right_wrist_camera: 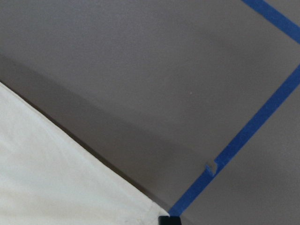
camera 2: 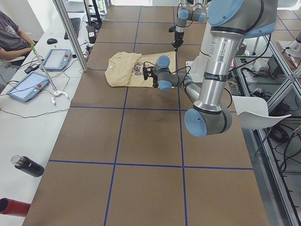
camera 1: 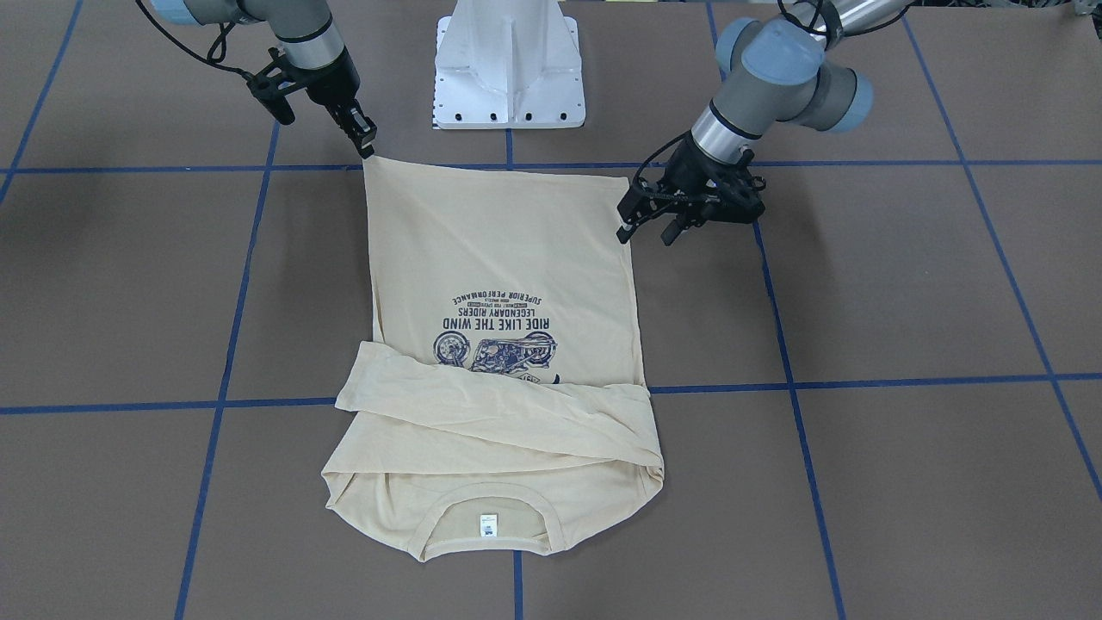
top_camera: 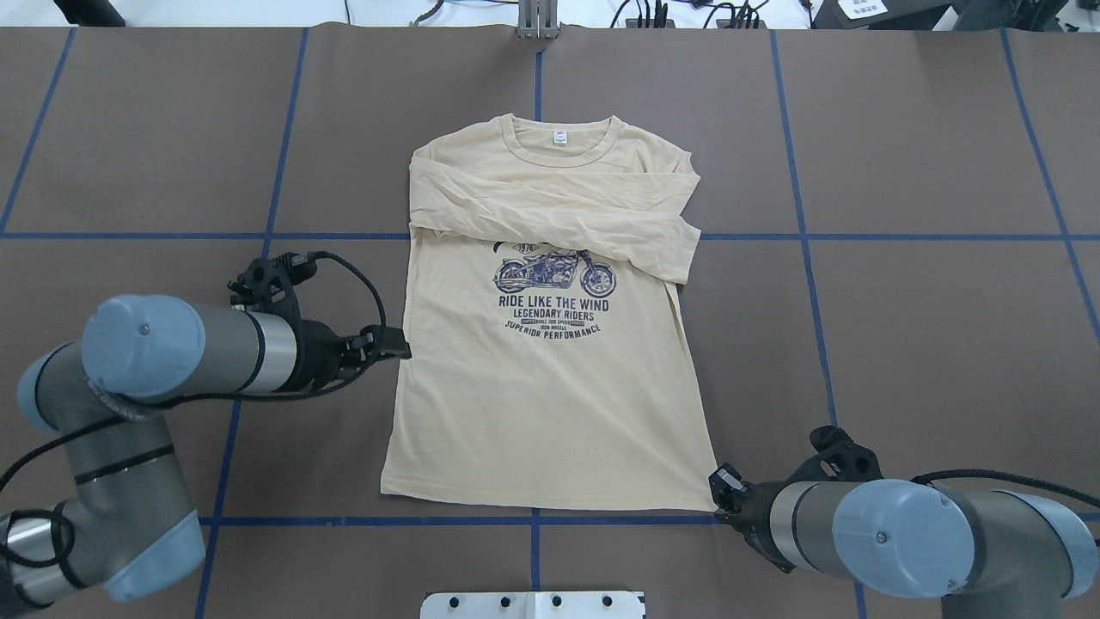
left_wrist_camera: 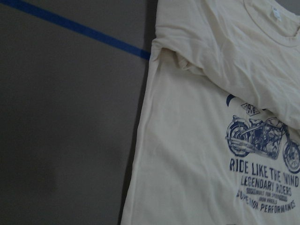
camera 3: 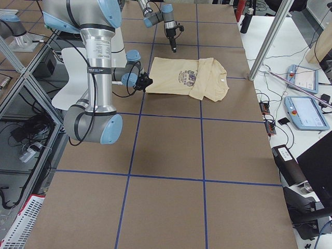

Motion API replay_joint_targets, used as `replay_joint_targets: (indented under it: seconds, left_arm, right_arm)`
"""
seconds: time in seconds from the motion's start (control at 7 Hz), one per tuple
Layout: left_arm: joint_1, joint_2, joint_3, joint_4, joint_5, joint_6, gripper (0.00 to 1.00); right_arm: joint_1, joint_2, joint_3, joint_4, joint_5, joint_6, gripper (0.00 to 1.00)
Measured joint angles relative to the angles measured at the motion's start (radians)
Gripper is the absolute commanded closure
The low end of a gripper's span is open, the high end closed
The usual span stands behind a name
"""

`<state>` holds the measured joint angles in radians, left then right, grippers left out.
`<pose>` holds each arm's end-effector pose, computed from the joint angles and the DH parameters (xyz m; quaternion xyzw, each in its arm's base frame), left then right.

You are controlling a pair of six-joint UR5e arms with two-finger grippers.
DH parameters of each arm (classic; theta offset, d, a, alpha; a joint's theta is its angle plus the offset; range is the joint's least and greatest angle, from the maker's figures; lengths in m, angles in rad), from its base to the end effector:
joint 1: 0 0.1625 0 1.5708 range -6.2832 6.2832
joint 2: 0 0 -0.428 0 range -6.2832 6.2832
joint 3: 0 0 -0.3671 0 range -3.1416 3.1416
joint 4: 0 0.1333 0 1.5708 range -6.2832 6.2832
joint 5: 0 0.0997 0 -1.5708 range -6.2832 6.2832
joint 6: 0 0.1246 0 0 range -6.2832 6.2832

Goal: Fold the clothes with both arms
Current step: 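Move the left gripper to the other hem corner while the right gripper holds its corner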

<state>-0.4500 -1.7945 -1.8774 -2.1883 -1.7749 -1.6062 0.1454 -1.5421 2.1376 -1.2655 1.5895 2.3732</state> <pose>0.4607 -0.3425 0.3533 0.0274 0.5461 -0.1471 0.8242 -0.4518 -0.1985 0.3836 -0.1484 -0.4093 0.4072 0.8029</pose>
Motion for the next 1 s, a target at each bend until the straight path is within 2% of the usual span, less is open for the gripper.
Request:
replay_joint_targets:
  seconds: [0.14,0.29,0.57,1.0]
  left_arm:
    - [0.065,0.013,-0.057,0.103,0.027,-0.045,0.25]
    - [0.121,0.016,-0.075,0.152,0.054,-0.097,0.31]
    - [0.189,0.018,-0.077,0.177,0.075,-0.184,0.34]
    - [0.21,0.022,-0.068,0.18,0.078,-0.209,0.4]
  right_arm:
    - [-0.001,0.0,0.0,0.0,0.0,0.0,1.0]
    - [-0.002,0.0,-0.001,0.001,0.0,0.0,1.0]
    - [-0.003,0.002,-0.001,0.001,0.0,0.0,1.0]
    - [-0.003,0.004,-0.001,0.002,0.0,0.0,1.0]
